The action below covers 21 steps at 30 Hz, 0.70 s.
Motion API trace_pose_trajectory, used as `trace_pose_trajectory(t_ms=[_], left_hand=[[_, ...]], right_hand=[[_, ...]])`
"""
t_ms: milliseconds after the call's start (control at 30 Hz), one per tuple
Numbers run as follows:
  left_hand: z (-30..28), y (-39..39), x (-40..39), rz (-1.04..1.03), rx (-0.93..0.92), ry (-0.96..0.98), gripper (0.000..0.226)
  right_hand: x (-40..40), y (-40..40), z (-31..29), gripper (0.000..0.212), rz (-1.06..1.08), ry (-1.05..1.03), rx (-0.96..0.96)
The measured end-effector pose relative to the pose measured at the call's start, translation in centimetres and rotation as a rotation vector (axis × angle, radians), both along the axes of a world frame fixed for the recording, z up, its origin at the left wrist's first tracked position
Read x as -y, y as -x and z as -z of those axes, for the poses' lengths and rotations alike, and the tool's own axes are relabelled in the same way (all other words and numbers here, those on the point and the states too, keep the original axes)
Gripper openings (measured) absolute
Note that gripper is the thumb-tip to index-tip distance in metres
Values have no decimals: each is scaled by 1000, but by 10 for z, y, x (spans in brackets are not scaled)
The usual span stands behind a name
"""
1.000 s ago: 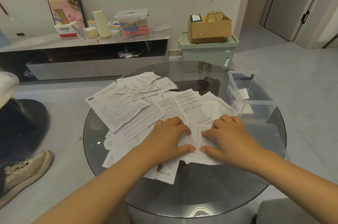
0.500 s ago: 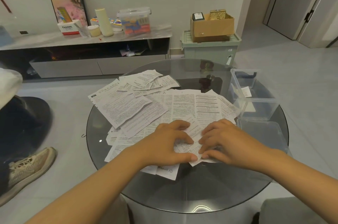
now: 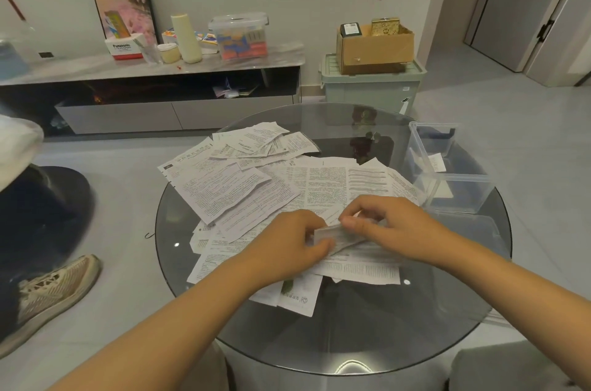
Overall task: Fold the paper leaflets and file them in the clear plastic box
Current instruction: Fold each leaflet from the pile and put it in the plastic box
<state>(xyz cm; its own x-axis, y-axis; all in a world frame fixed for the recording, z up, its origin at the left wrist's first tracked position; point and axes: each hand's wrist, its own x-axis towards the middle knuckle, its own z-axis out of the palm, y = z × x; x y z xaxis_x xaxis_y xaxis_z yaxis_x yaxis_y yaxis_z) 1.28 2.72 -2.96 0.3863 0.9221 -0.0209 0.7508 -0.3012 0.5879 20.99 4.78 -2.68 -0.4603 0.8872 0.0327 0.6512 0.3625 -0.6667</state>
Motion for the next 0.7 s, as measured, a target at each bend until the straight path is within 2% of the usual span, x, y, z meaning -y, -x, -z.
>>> trace_pose_trajectory(t_ms=[33,67,167,300,333,400,567,700], left_hand=[[0,0,-1,-25,-8,-8,19],[0,0,-1,-50,-20,-21,18],[3,1,-3,-109,-20,-61,14],[10,2,-4,-106,-21,0,61],[11,1,-4,-97,-39,10,67],[14,0,-6,-93,-68,14,68],[11,0,-12,-154,-218,10,66],[6,3,-16,-214,-267,82,69]], right_hand=[[-3,0,2,20,12,4,25],[-6,1,5,22,24,-5,60],[-10,8,14,47,98,-16,85],[-11,19,19,63,123,-52,92],[-10,21,20,66,112,-62,107],[-9,25,22,65,80,-94,159],[-11,28,18,54,67,-181,480],[-12,27,16,54,54,-163,539]])
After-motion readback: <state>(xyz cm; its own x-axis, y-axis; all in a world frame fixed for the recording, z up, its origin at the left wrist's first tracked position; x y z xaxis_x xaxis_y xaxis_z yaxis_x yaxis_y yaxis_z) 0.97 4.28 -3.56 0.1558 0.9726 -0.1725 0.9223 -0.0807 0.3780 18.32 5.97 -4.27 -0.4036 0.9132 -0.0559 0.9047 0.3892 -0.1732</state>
